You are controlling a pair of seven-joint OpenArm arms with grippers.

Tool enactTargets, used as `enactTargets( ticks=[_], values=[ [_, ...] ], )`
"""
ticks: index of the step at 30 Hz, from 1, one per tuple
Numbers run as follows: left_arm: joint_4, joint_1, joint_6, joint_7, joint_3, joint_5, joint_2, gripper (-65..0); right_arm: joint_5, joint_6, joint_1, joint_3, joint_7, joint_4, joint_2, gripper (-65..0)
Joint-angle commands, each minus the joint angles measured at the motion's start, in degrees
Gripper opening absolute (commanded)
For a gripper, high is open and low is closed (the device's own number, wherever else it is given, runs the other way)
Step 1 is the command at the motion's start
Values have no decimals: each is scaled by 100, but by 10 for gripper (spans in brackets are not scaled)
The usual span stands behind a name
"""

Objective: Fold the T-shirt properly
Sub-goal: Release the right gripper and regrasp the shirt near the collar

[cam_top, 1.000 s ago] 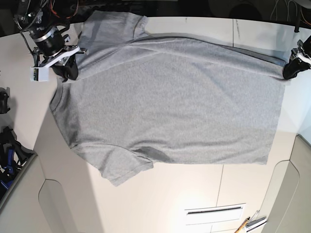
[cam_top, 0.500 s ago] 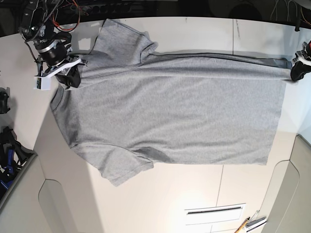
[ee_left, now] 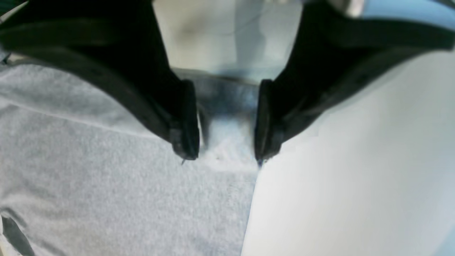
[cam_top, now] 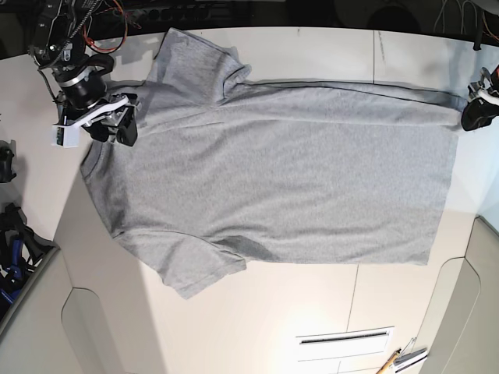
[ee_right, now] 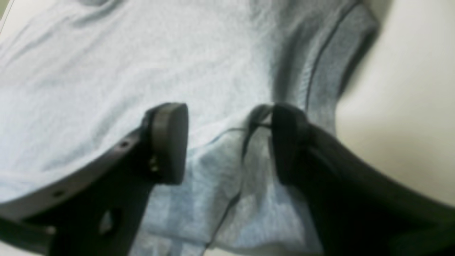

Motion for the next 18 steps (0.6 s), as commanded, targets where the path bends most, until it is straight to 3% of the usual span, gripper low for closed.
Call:
enactTargets(
  ticks=[1, 6, 10, 15, 18],
  values=[
    [76, -15, -107, -107, -52, -101, -146, -357, 72, 48, 55, 28, 131, 170, 35, -286],
    [76, -13, -109, -101, -52, -96, -175, -357, 76, 162, 59, 339, -15, 754, 35, -288],
    [76, -11, -107, -81, -52, -98, -192, -357, 516, 262, -83, 734, -767, 1484, 35, -291],
    [76, -13, -109, -59, -52, -96, -188, -357, 1222, 260, -981, 887, -946, 1923, -70, -337],
    [76, -11, -109, -50, -52, -96, -190, -357, 1541, 262, -1585, 885, -944, 1915, -315, -340]
  ],
)
